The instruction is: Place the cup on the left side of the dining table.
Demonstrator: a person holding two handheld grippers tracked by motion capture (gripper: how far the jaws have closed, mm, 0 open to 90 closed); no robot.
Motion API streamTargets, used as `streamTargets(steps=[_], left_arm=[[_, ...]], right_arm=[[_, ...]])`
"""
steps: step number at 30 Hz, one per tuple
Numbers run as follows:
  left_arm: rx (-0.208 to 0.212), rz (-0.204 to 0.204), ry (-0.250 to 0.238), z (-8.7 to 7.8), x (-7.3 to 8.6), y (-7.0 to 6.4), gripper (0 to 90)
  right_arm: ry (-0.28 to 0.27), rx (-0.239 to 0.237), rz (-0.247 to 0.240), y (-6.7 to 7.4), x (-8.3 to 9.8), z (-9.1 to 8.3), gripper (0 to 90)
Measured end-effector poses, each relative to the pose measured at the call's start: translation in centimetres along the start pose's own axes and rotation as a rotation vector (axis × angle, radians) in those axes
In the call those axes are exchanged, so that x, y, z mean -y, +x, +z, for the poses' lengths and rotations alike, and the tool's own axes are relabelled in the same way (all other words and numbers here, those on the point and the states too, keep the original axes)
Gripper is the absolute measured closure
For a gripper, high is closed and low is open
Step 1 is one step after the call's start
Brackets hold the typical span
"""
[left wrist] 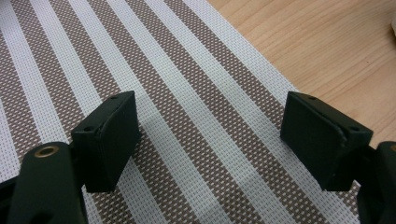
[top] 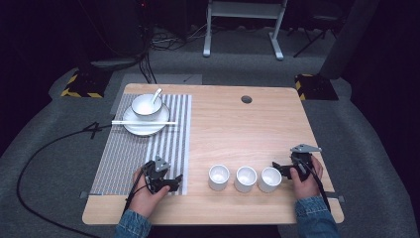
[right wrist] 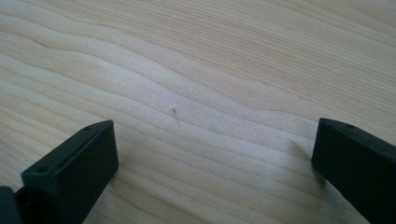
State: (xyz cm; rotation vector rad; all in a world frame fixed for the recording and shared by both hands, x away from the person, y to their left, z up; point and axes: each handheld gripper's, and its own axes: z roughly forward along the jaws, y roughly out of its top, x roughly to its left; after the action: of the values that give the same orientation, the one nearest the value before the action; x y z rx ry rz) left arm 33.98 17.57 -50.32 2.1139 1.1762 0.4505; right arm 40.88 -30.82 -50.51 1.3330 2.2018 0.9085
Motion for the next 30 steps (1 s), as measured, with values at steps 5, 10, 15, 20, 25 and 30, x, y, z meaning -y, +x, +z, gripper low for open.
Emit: streamTargets(steps=[5, 10, 15, 20, 25, 30], left_arm=[[0.000, 0.000, 0.000, 0.0, 0.0, 0.0, 19.9], [0.000, 0.001, 0.000, 0.0, 0.0, 0.0, 19.9], [-0.002, 0.003, 0.000, 0.0, 0.0, 0.0, 20.0], [0.006, 0.001, -0.016, -0.4, -0.1, 0.0, 28.1], [0.024, -0.034, -0.085, -2.3, -1.2, -0.2, 27.0], [0.011, -0.033, -0.155, -4.2, -2.1, -0.7, 26.9]], right_arm=[[0.000, 0.000, 0.000, 0.0, 0.0, 0.0, 0.3], [0.000, 0.000, 0.000, 0.0, 0.0, 0.0, 0.3], [0.000, 0.000, 0.000, 0.0, 0.0, 0.0, 0.3], [0.000, 0.000, 0.000, 0.0, 0.0, 0.0, 0.3], [0.000, 0.000, 0.000, 0.0, 0.0, 0.0, 0.3], [0.000, 0.000, 0.000, 0.0, 0.0, 0.0, 0.3]])
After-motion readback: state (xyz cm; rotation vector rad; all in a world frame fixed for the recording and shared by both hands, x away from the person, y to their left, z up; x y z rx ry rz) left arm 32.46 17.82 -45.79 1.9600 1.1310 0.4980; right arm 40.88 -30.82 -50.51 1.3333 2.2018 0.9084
